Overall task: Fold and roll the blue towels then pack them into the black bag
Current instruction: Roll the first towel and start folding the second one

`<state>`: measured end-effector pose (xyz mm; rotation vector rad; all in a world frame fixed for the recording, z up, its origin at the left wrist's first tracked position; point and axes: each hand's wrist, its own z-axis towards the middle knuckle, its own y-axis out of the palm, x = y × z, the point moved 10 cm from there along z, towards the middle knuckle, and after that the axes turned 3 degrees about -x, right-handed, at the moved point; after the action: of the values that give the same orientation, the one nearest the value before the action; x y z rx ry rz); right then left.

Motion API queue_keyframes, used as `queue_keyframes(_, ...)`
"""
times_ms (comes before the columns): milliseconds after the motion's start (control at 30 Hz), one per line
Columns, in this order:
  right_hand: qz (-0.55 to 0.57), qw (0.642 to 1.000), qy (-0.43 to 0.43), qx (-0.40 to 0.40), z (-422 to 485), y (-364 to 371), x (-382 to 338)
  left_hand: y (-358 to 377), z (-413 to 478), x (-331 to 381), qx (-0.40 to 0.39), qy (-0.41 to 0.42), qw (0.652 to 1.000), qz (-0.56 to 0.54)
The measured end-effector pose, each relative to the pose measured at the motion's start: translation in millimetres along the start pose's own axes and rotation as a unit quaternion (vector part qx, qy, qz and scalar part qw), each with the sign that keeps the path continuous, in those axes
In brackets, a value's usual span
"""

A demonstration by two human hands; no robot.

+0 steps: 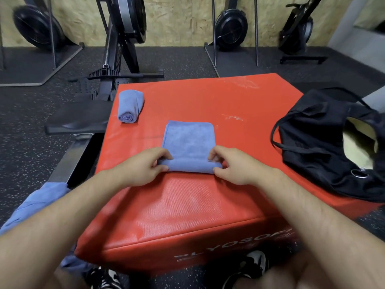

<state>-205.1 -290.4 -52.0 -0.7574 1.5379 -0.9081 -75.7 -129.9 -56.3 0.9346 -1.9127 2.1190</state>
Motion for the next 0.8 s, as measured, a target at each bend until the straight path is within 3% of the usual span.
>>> queue_keyframes(100, 0.052, 0.998, 0.029, -0.037, -5.2, 1.3, 4.0, 3.5, -5.8, -5.7, -0.039, -0.045, 0.994, -0.091)
queue_keyframes(333, -0.031, 0.995, -0.03, 0.093, 1.2, -6.9, -4.6, -12.5, -5.2, 23.8, 0.108, 0.086, 0.986, 0.097)
queue_keyframes(467, -0.081, 0.987, -0.088, 0.107, -3.3, -7.5, -21.5, -7.4, -5.7, 37.7, 0.085, 0.127, 0.975, 0.161)
queue_keyframes(600, -0.116, 0.99, -0.057, 0.063, 0.2, 0.3, -11.1, 1.2, -3.1, 15.0, 0.036, 0.083, 0.975, 0.205)
queue_keyframes(733, -0.103, 0.992, -0.037, 0.057, 6.8, -3.2, -8.4, -0.5, 7.9, 2.8, 0.024, 0.042, 0.987, 0.151)
queue_keyframes(800, -0.09, 0.995, -0.026, 0.016, 8.0, -1.6, -6.3, 1.1, 10.1, 3.4, -0.006, 0.038, 0.994, 0.102)
